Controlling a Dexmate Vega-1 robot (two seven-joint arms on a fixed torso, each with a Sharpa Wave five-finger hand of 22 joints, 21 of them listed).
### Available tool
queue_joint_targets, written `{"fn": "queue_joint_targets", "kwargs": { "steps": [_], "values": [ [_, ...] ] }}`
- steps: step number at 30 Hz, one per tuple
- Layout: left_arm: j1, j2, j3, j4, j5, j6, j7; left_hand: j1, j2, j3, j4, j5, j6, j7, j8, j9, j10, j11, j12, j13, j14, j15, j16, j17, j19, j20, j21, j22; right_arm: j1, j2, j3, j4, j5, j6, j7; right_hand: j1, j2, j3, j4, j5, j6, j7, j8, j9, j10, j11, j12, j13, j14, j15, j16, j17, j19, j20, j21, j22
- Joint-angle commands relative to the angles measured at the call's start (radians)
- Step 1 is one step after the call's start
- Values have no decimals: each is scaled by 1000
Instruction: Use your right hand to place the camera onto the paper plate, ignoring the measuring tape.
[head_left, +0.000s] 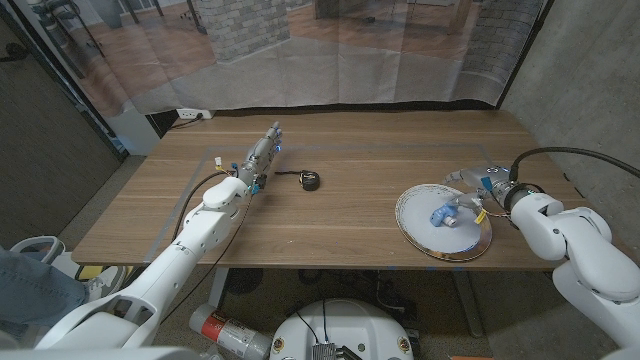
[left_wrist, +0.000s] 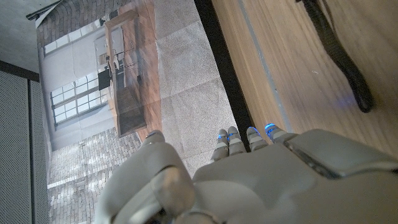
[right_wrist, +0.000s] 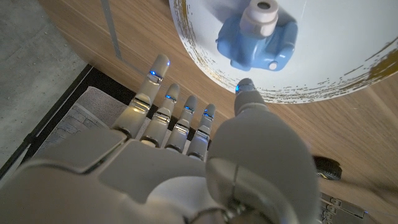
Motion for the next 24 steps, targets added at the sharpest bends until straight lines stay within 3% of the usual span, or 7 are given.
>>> {"fn": "queue_joint_targets", "kwargs": {
  "steps": [1,14,16,20,24],
  "values": [
    [7,15,-2,-25,2,12,6,3,8,-6,1,-1,7,3,0,5,2,-3,2,4,-5,-1,3,5,-6,-1,-3,6,21,59,-5,54,29,49,-255,-16,6,0,8,2,23,0,9,-1,21,-3,11,-3,18,-5,9,-9,12,-4,-3,-1],
    [13,20,-4,-33,1,13,11,4,9,-8,1,-1,7,4,-1,5,3,-3,2,4,-5,-3,3,5,-7,-1,-3,6,66,87,-24,103,80,60,-366,-41,15,-5,21,1,35,3,11,-1,31,4,12,-9,24,-7,10,-22,17,-6,-8,-2],
    [14,21,-3,-35,2,15,12,4,10,-8,0,-1,7,4,0,5,3,-3,2,4,-5,-4,3,5,-7,-1,-3,6,70,89,-26,118,92,72,-401,-54,22,-6,28,0,38,4,10,-1,29,8,10,-13,27,-11,11,-31,-9,-22,-22,-1],
    [14,23,-2,-39,3,17,13,4,10,-8,0,-2,7,3,0,5,3,-3,2,4,-5,-4,3,5,-7,-2,-3,6,88,100,-26,148,157,99,-437,-67,44,0,34,1,43,11,5,-4,22,12,0,-25,12,-50,5,-54,-79,-76,-58,2],
    [16,24,0,-45,4,19,15,4,10,-9,0,-2,8,4,0,5,2,-2,2,4,-6,-3,2,5,-7,-2,-3,6,112,109,-23,176,234,126,-452,-68,50,2,33,1,45,15,4,-5,22,18,-2,-29,5,-48,3,-61,-99,-99,-68,3]
  ]
}}
